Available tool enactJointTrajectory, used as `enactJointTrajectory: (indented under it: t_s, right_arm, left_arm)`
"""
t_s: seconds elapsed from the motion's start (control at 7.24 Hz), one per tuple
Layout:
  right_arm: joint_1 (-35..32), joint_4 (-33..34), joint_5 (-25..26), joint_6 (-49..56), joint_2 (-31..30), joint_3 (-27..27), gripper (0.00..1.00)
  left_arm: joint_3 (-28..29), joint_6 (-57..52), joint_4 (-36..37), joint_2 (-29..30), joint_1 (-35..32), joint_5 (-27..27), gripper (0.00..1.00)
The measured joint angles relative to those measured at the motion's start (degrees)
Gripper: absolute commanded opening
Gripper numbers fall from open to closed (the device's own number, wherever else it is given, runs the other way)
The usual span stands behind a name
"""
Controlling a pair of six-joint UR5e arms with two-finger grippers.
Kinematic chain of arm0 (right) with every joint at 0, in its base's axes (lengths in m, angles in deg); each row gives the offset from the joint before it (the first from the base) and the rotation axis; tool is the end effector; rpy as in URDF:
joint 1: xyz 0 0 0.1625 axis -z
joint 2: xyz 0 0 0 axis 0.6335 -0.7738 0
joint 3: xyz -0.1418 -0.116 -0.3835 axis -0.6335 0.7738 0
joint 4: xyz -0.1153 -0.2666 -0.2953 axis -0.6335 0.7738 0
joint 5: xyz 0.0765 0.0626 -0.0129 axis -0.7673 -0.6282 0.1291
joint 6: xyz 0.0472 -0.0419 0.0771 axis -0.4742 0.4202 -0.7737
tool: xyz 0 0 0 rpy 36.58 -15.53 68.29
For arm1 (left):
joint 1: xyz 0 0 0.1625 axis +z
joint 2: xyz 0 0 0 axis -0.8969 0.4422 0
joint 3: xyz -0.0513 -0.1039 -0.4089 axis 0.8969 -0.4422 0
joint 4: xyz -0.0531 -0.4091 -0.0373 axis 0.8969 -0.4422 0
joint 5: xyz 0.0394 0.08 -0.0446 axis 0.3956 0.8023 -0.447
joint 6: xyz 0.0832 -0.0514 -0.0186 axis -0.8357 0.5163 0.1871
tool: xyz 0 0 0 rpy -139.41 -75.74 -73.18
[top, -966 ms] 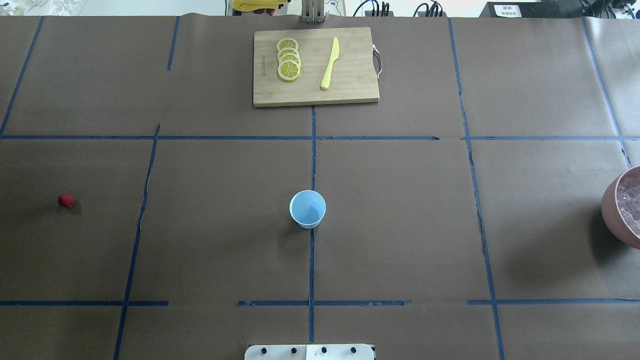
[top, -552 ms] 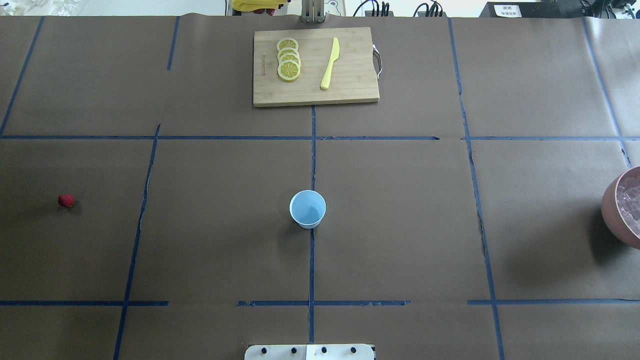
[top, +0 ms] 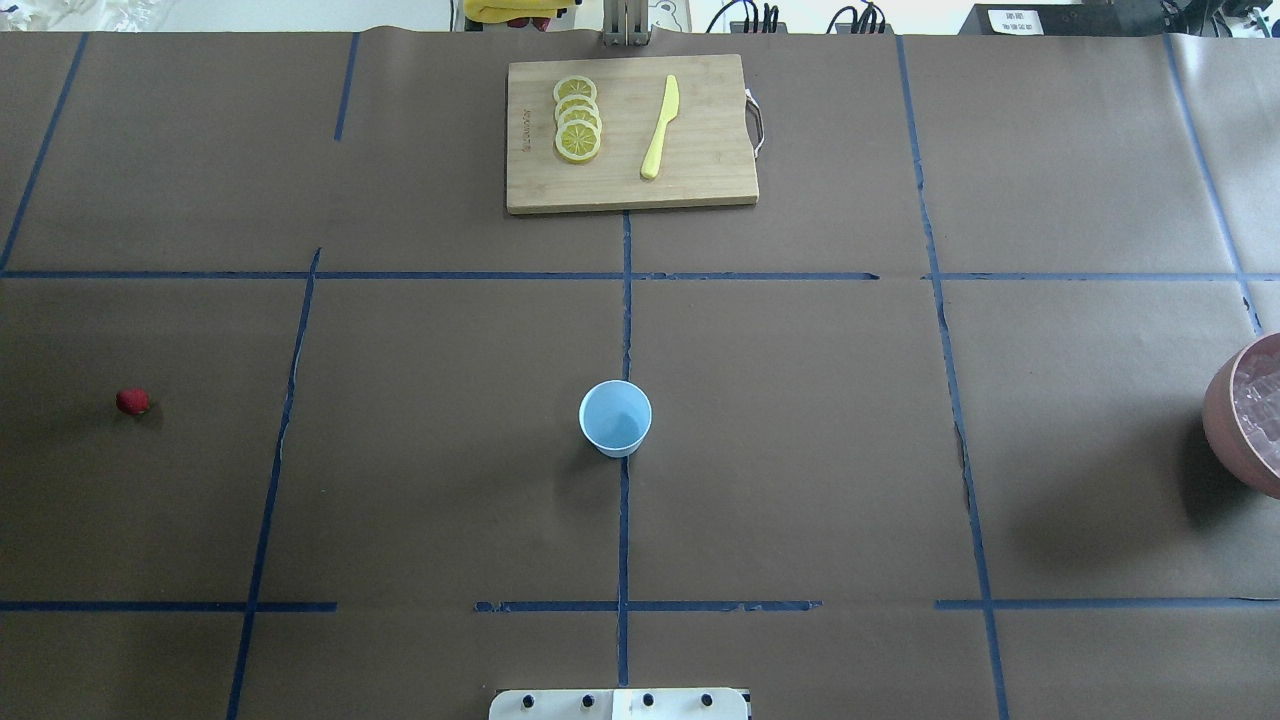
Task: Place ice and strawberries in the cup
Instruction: 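Lower the right gripper into the pink bowl of ice cubes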
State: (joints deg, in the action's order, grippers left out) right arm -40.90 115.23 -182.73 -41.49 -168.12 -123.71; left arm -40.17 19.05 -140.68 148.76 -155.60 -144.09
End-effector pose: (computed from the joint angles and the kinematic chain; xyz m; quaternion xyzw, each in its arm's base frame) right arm -0.0025 -0.4101 0.5957 0.1114 -0.3498 -0.2129 0.9055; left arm -0.0785 -0.3707 0.6289 0.0291 0.3585 0.1144 0.9260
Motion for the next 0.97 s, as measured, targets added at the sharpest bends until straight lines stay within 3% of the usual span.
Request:
enactJointTrajectory:
  t_s: [0.41, 0.97]
  right_arm:
    - [4.04, -9.73, 0.11, -0.24, -0.05, 7.22, 0.89]
    - [7.95, -11.26, 1.21, -4.22, 0.02, 8.74, 0.84]
  left_arm:
    - [0.00, 0.00, 0.07, -0.01, 0.00, 0.00, 1.00]
    - [0.00, 0.00, 0.07, -0.05, 0.00, 0.00, 1.00]
